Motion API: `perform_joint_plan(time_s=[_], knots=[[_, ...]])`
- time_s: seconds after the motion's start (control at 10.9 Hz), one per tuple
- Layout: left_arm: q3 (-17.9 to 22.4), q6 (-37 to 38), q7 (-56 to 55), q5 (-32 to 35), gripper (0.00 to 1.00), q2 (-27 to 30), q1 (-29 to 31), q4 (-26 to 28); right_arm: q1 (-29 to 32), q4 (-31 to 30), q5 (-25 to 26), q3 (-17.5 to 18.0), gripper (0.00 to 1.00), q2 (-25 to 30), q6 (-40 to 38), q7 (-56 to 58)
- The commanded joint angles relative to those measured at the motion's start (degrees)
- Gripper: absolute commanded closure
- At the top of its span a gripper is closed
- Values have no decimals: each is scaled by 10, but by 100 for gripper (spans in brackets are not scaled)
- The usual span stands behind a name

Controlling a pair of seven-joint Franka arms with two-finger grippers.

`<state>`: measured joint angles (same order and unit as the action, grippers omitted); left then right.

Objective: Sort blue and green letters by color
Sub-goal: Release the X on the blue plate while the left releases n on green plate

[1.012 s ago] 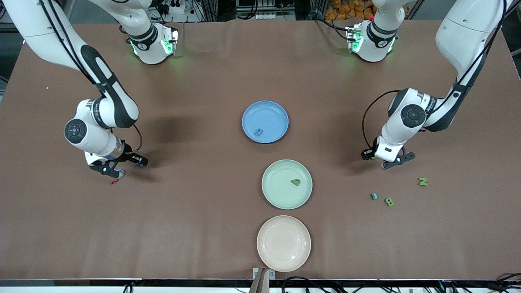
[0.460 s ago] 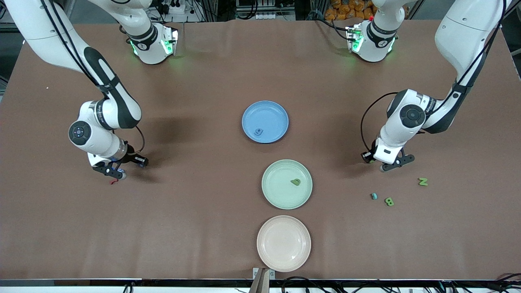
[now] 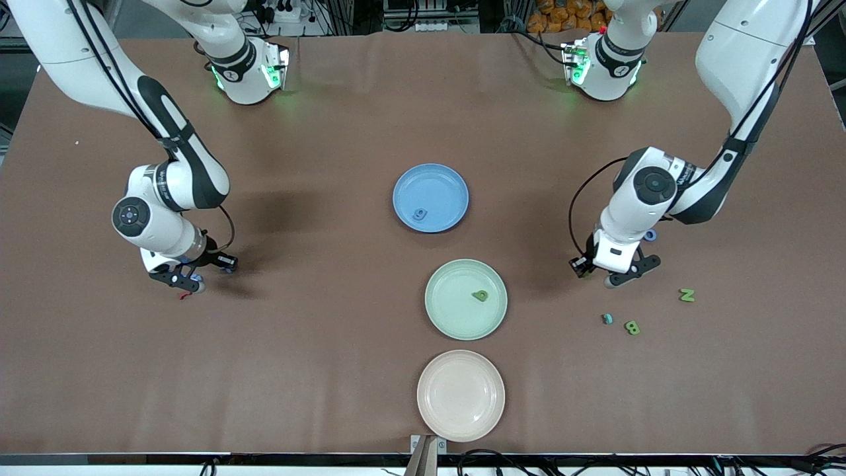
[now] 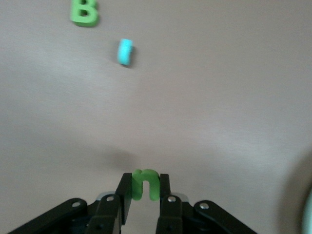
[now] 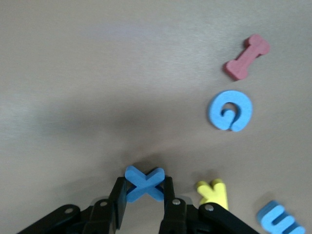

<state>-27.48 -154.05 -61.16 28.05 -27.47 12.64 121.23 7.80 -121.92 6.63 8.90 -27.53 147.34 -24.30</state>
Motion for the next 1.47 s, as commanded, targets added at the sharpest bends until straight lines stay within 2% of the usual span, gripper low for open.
perform_joint_plan(time_s=[0.0, 0.28, 0.55, 0.74, 1.01, 1.1, 1.2, 1.29, 1.38], knots=[[1, 2, -111, 9, 100, -68, -74, -85, -67, 47, 9, -4, 100, 13, -82, -117], [8, 2, -207, 11, 100, -114, -136, -155, -163, 73, 4, -3, 100, 13, -90, -260], [31, 2, -261, 10, 100, -128, -183, -201, -281, 121, -19, -1, 100, 5, -133, -417], [35, 2, -280, 10, 100, -135, -211, -214, -358, 163, -84, -1, 100, -5, -133, -484], [44, 2, -323, 12, 100, -146, -253, -234, -447, 201, -91, -1, 100, -32, -131, -591], [75, 2, -337, 13, 81, -146, -281, -237, -463, 201, -91, 1, 95, -36, -130, -608], [101, 2, -336, 16, 1, -146, -305, -242, -478, 201, -91, 2, 73, -38, -128, -624], [112, 2, -336, 17, 0, -143, -314, -242, -486, 200, -91, 4, 49, -38, -129, -631], [113, 2, -335, 18, 0, -140, -309, -240, -487, 199, -92, 12, 16, -36, -132, -635]])
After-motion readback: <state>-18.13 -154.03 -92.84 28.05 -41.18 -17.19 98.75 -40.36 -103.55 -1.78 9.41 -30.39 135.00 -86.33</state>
